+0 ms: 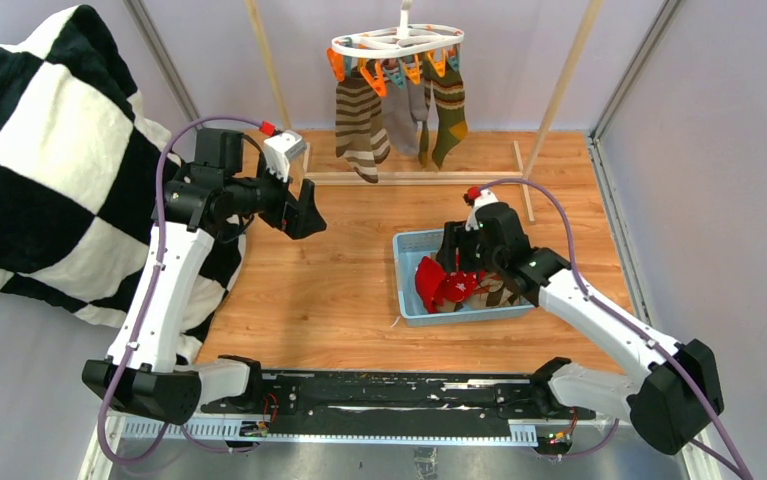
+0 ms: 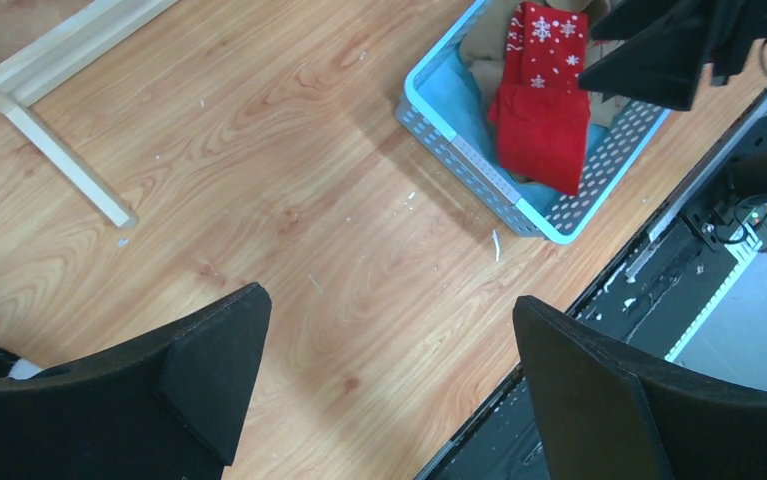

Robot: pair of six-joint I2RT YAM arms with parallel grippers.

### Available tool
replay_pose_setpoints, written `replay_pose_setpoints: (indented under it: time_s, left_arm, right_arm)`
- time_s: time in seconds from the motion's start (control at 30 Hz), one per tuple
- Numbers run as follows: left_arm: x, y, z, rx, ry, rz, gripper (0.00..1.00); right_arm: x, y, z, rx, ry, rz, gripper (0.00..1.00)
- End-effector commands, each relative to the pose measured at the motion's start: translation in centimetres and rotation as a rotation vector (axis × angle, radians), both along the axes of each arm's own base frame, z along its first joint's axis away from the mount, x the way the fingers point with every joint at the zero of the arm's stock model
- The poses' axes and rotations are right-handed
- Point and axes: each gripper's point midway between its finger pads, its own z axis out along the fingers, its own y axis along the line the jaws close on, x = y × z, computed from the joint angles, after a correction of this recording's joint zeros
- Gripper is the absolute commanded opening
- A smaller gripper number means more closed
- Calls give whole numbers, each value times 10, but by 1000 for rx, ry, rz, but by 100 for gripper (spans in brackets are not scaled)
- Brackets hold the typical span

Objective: Remove the socks clipped to the hanger
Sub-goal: Place the sock in the bin, then remove the sock from the hanger.

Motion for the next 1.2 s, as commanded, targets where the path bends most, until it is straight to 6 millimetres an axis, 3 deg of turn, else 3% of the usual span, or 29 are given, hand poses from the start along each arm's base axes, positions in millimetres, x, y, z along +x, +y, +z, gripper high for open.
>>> replay_pose_setpoints:
  time_s: [0.0,0.13,0.23,0.4,0.47,0.53,0.63,0.77,0.83,0.97,1.17]
  left_arm:
    - [1,5,4,-3,-2,24,100]
    - [4,8,6,1,-6,38,100]
    - [7,11,8,-1,-10,49,100]
    - [11,18,10,8,-26,66,100]
    - [14,21,8,12,-23,76,100]
    - [19,24,7,15,-17,87,100]
    - [26,28,6,16,-8,107,100]
    - [31,32,9,11,-7,126,100]
    - [33,34,8,17,-9,134,100]
    - [35,38,8,23,-9,148,100]
    - [33,42,10,8,-7,166,100]
  right_arm:
    - [4,12,38,84,-57,34,63]
    - [-3,49,34,263,-24,141,51]
    - [-6,59,3,304,51,149,46]
    - [-7,46,-48,222,110,94,44]
    - [-6,37,-60,165,109,61,44]
    - [-1,27,-58,94,74,28,47]
    - [7,22,-22,20,-68,4,58]
    - [27,29,43,68,-248,-8,80]
    - [45,43,84,128,-375,13,90]
    - [74,80,136,206,-519,94,97]
    - [123,144,179,306,-730,224,97]
